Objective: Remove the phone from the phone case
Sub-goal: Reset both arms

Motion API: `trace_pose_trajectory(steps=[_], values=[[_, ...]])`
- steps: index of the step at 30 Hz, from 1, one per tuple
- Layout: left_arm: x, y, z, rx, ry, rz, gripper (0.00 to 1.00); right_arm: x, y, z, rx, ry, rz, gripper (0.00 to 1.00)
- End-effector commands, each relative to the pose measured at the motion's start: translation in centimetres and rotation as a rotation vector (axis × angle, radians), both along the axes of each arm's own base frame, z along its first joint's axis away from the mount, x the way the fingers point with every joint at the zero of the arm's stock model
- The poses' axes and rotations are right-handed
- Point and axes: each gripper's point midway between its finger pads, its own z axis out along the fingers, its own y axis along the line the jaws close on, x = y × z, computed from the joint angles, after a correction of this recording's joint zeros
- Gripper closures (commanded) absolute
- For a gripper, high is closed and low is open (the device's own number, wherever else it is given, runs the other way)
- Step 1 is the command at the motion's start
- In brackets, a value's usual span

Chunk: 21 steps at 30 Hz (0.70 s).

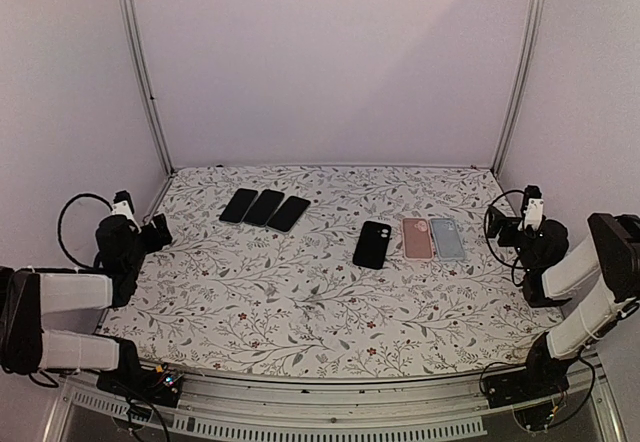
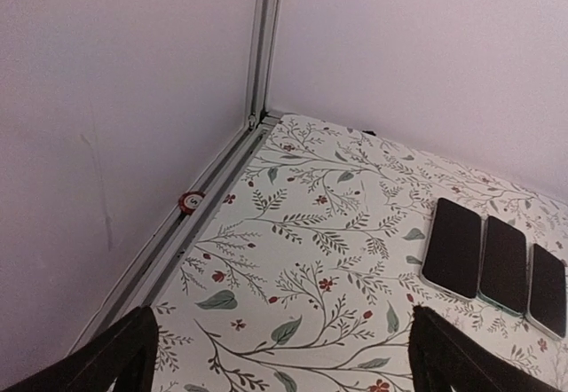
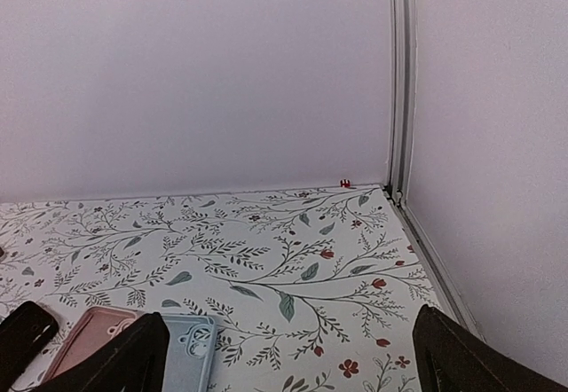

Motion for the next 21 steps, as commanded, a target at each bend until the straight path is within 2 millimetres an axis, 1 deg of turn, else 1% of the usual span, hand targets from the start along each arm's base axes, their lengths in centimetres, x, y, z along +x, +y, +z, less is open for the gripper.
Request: trace_pose_trajectory(steps=[1, 6, 8, 11, 13, 16, 17, 21], values=[[0.2, 1.4, 3.9, 0.117, -0.202, 0.060, 0.01, 0.7, 0.6, 0.3, -0.016, -0.001, 0.033, 0.01], [0.5, 0.9, 3.2, 0.162, -0.233, 0.026, 0.01, 0.8, 0.8, 0.2, -0.016, 0.003, 0.043, 0.01], [0.3, 0.5, 3.3, 0.190, -0.264, 0.000, 0.01, 0.8, 0.8, 0.1, -0.016, 0.004, 0.045, 0.01], [0.9, -0.3, 2.7, 0.197, -0.261, -0.046, 0.01, 0.8, 1.1, 0.2, -0.021, 0.004, 0.063, 0.01], [1.5, -1.6, 2.2, 0.222, -0.260, -0.125, 0.01, 1.0, 1.6, 0.1, -0.049, 0.009, 0.090, 0.01], [2.0, -4.8, 1.9, 0.290, -0.281, -0.316, 0.01, 1.0, 1.7, 0.0, -0.056, 0.011, 0.096, 0.01], [2.2, -5.3, 1.8, 0.299, -0.277, -0.347, 0.00, 1.0, 1.7, 0.1, -0.055, 0.010, 0.096, 0.01], [2.5, -5.0, 1.6, 0.292, -0.264, -0.333, 0.01, 1.0, 1.7, 0.1, -0.056, 0.009, 0.096, 0.01]])
